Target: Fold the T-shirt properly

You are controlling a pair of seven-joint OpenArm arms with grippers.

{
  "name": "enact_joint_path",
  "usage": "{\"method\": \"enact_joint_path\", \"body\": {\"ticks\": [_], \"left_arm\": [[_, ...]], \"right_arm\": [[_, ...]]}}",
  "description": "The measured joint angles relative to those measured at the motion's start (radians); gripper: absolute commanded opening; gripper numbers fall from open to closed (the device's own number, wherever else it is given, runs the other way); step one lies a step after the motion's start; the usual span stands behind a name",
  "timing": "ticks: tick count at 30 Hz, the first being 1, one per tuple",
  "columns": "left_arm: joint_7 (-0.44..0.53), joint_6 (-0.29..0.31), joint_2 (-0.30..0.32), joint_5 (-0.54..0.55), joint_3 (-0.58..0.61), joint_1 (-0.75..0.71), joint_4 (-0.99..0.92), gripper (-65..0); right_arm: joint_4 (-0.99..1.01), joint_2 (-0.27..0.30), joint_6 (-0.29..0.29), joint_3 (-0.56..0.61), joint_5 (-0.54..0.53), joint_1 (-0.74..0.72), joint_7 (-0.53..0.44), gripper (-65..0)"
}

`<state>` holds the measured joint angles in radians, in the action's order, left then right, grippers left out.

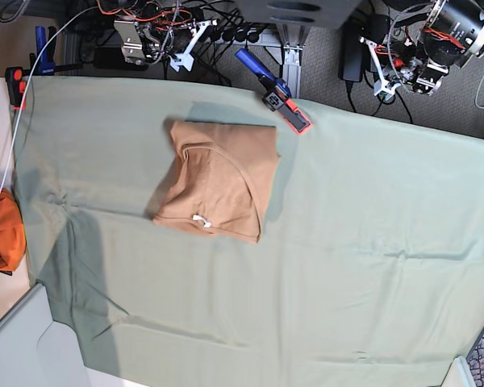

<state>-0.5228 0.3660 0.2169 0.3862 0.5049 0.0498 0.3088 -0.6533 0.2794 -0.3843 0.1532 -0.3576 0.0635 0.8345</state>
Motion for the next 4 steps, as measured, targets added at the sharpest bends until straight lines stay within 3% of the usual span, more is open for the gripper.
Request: {"method": "enact_joint_path", "body": {"ticks": [4], "left_arm": [[0.027,0.0,0.007,-0.006,0.0,-0.018,-0.004,-65.0]], "right_arm": [[0.0,-0.006,0.0,-0.024,-0.016,0.0,-0.032,-65.0]]}}
